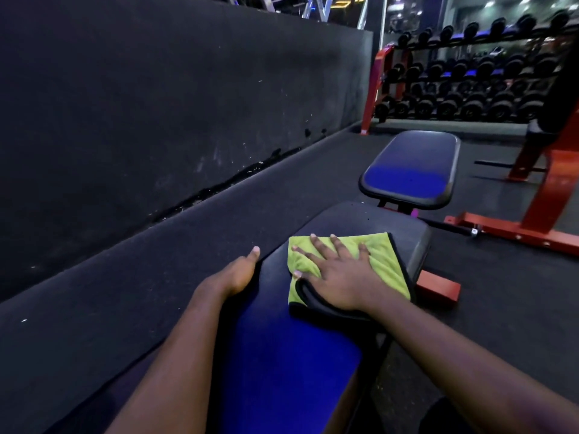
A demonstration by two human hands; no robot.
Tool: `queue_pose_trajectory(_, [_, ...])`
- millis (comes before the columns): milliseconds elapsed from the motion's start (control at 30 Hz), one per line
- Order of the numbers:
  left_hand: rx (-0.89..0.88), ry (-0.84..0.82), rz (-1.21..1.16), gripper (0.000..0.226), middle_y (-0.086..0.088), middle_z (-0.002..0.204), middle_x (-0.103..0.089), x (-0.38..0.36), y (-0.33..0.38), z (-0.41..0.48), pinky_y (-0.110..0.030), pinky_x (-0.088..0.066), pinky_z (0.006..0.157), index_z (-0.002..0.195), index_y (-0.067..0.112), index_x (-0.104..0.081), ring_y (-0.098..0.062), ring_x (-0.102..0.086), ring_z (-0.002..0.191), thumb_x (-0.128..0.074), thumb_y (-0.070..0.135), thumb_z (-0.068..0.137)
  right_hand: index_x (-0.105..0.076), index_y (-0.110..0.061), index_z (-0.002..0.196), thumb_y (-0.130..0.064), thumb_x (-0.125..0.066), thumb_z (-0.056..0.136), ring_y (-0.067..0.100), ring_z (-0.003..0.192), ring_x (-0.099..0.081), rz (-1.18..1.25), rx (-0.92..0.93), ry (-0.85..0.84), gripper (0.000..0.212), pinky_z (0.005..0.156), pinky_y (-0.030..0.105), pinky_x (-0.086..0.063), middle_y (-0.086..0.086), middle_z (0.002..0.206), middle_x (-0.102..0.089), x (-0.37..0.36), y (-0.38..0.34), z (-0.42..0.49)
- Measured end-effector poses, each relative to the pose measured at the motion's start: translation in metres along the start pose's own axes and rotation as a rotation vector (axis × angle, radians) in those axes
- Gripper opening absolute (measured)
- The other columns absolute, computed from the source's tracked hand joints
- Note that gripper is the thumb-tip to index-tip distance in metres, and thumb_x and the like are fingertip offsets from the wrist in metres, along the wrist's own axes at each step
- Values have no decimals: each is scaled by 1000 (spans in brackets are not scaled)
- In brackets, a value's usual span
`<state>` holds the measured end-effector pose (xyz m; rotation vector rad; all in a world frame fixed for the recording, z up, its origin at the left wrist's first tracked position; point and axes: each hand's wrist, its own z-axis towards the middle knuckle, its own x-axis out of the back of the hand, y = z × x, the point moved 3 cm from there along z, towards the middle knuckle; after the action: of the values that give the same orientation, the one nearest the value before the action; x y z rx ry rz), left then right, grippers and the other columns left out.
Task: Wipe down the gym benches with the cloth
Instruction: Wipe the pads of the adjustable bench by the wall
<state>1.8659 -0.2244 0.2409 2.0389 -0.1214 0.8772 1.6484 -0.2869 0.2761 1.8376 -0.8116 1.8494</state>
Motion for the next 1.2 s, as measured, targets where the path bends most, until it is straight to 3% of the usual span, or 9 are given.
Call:
queue_pose_trajectory(167, [-13,-29,29,83,-7,161,-21,2,-3,6,-49,-15,120,154,19,-26,-26,-22,147,-16,73,92,3,-57,150,-74,-9,93,17,152,13,-12,86,27,60,115,67,6,-19,162,15,-7,-8,-24])
queue_pose_trajectory(300, [-20,-29,53,80,-6,163,-13,3,-1,4,-47,-10,121,156,17,-18,-25,-14,150,-15,70,95,-2,-57,151,-73,-11,94,21,153,10,4,16,-39,60,113,70,5,-17,164,11,1,-12,26])
queue_pose_trajectory(533, [-10,-66,38,86,-8,161,-21,3,2,2,-49,-16,120,154,18,-25,-28,-23,147,-12,75,91,1,-52,152,-71,-8,95,22,152,12,-38,38,26,61,113,69,8,-15,164,12,-5,-18,24])
queue_pose_trajectory(767, [-43,-50,64,81,-12,161,-21,1,7,-4,-45,-15,120,154,13,-23,-28,-22,147,-9,67,96,-7,-49,154,-70,-10,96,25,153,9,-14,-10,-62,62,111,72,7,-13,165,8,5,-22,68])
queue_pose_trajectory(1033, [-40,-71,45,78,-10,162,-17,1,7,-6,-45,-12,119,155,16,-21,-27,-18,149,-10,67,97,2,-52,152,-71,-7,95,19,152,12,-43,84,1,61,114,69,4,-17,163,13,-6,-22,22])
queue_pose_trajectory(1200, [-34,-29,81,80,-9,162,-18,2,3,-5,-45,-12,121,155,17,-22,-27,-18,149,-11,69,95,-14,-40,156,-68,-11,97,20,153,3,-22,27,-60,65,115,68,0,-14,166,2,10,-8,80])
